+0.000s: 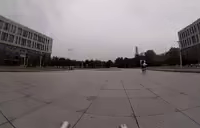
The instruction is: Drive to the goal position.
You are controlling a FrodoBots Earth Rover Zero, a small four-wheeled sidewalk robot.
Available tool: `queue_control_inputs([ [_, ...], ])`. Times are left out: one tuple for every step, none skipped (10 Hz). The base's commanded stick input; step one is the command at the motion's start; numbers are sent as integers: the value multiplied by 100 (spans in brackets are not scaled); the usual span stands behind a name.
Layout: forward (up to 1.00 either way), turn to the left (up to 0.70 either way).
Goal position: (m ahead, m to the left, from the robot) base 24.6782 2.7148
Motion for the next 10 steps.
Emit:
queue_control_inputs([
  [5, 0],
  [5, 0],
  [5, 0],
  [4, 0],
  [5, 0],
  [5, 0],
  [5, 0],
  [5, 0],
  [5, 0],
  [5, 0],
])
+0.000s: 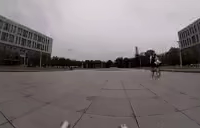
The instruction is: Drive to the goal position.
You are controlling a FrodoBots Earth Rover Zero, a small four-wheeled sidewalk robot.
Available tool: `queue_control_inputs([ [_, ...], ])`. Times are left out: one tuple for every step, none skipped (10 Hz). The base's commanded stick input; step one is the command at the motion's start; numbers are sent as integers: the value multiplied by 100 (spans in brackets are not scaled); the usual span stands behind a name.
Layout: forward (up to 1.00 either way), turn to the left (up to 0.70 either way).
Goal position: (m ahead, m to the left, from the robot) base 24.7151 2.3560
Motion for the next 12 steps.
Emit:
queue_control_inputs([
  [4, 0],
  [4, 0],
  [5, 0],
  [5, 0],
  [5, 0],
  [5, 0],
  [5, 0],
  [5, 0],
  [5, 0],
  [4, 0],
  [5, 0],
  [5, 0],
])
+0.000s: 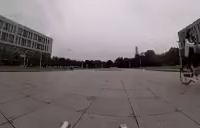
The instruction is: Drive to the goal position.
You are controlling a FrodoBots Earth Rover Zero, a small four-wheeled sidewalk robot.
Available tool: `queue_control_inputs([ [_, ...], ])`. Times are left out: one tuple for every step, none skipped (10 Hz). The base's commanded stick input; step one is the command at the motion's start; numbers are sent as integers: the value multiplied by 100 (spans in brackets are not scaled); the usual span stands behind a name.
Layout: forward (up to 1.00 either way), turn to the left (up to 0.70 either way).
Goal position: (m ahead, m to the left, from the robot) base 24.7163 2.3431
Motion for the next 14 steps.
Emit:
queue_control_inputs([
  [5, 0],
  [5, 0],
  [5, 0],
  [5, 0],
  [4, 0],
  [4, 0],
  [-23, 0],
  [-57, 0],
  [-19, 0],
  [64, 0],
  [69, 0],
  [70, 0],
  [70, 0],
  [70, 0],
])
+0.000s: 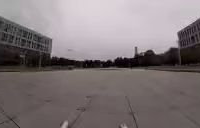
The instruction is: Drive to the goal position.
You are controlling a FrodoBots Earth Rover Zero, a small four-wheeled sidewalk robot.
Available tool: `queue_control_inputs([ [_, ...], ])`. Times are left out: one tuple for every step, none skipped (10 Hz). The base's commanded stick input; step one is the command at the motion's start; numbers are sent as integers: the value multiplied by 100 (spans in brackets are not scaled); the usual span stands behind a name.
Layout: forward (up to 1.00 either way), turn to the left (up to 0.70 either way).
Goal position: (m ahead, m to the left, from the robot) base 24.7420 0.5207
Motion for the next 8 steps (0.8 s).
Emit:
queue_control_inputs([
  [70, 0],
  [70, 0],
  [70, 0],
  [70, 0],
  [70, 0],
  [70, 0],
  [70, 0],
  [70, 0],
])
